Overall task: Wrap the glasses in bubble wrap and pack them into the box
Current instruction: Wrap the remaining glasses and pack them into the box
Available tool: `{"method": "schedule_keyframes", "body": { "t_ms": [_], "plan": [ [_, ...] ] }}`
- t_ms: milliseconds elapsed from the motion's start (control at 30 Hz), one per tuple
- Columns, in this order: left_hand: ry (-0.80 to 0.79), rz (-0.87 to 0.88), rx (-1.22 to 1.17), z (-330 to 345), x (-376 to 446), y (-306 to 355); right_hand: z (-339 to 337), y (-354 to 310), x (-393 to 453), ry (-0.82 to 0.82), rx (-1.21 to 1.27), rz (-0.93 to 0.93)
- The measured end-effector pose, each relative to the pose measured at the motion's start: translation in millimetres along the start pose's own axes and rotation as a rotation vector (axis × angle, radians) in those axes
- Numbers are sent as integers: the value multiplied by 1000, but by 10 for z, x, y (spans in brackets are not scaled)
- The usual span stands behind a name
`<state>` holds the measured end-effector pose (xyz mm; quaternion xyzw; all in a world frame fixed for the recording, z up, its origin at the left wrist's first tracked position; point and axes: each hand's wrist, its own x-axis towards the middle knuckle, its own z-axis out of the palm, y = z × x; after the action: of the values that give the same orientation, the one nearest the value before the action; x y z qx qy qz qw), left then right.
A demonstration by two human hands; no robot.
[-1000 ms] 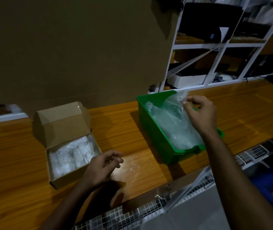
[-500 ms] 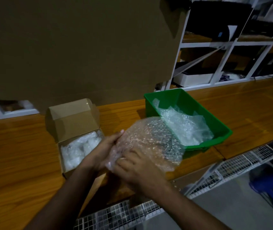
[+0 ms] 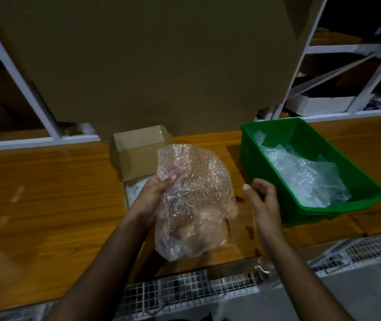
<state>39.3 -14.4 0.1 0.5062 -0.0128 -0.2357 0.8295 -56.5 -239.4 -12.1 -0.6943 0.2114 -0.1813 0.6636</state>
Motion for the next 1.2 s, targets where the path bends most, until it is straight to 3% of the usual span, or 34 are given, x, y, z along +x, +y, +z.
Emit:
{"method": "schedule_keyframes", "body": {
  "t_ms": [100,200,267,367,467,533,700,833,1100,1200],
  "plan": [
    [-7,-37,-172,-87,-25,62,120,198,123,-427,245,375],
    [18,-51,-206,-181,-52,144,344,223,113,-625,235,380],
    [26,-53,-191,-271,-83,215,481,132,148,-644,194,295],
    [59,-50,-163,-445,-159,307,591,48,281,-531,235,173],
    [90,-32,81,-551,-284,335,614,-27,387,-459,142,74],
    [130,1,254,-592,-335,311,599,-60,449,-489,81,47],
    [227,168,388,-628,-385,337,569,-101,554,-698,-61,-24],
    [233,243,349,-637,-468,464,555,-282,549,-608,35,-161],
    [216,393,305,-670,-569,567,466,-380,557,-754,226,-315],
    [150,404,178,-671,-607,583,427,-377,621,-778,113,-385]
  ]
}}
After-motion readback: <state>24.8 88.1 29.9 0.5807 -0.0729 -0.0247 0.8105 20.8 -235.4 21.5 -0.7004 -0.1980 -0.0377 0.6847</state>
